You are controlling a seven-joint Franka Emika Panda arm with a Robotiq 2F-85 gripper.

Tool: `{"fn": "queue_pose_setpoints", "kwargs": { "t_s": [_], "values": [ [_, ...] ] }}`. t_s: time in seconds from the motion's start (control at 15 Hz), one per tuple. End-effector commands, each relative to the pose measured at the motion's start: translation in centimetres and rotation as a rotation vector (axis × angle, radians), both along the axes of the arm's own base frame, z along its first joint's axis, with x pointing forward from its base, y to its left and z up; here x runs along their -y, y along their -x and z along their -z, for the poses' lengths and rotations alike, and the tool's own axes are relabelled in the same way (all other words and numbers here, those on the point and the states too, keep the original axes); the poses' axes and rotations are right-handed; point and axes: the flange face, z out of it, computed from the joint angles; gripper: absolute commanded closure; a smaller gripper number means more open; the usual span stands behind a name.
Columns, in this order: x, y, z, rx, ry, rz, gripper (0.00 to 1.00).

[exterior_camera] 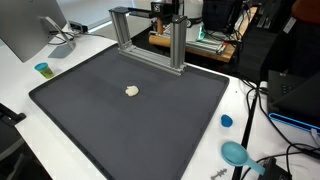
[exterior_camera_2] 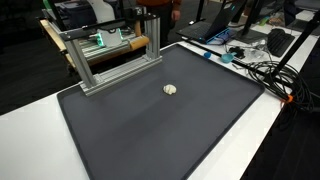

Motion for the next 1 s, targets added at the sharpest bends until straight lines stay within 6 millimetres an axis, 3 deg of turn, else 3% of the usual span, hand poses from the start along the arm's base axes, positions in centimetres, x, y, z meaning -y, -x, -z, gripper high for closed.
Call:
{"fn": "queue_pose_setpoints", "kwargs": {
  "t_s": [0.0,0.13,0.27,0.4,0.47,0.53,0.93],
  "values": [
    [0.4,-0.1,-0.1,-0.002,-0.004,0.006,0.0],
    [0.9,-0.3,0.6,-0.008,0.084,-0.002,0.0],
    [2.7,-0.1,1.7,-0.069,0.187,0.002,0.0],
    [3.6,-0.3,3.0,-0.104,0.176,-0.02,0.0],
    [3.8,-0.4,3.4,-0.119,0.141,-0.023,0.0],
    [3.0,-0.2,2.5,-0.087,0.155,-0.003,0.0],
    [3.4,-0.8,3.9,-0.073,0.137,0.03,0.0]
  ]
}}
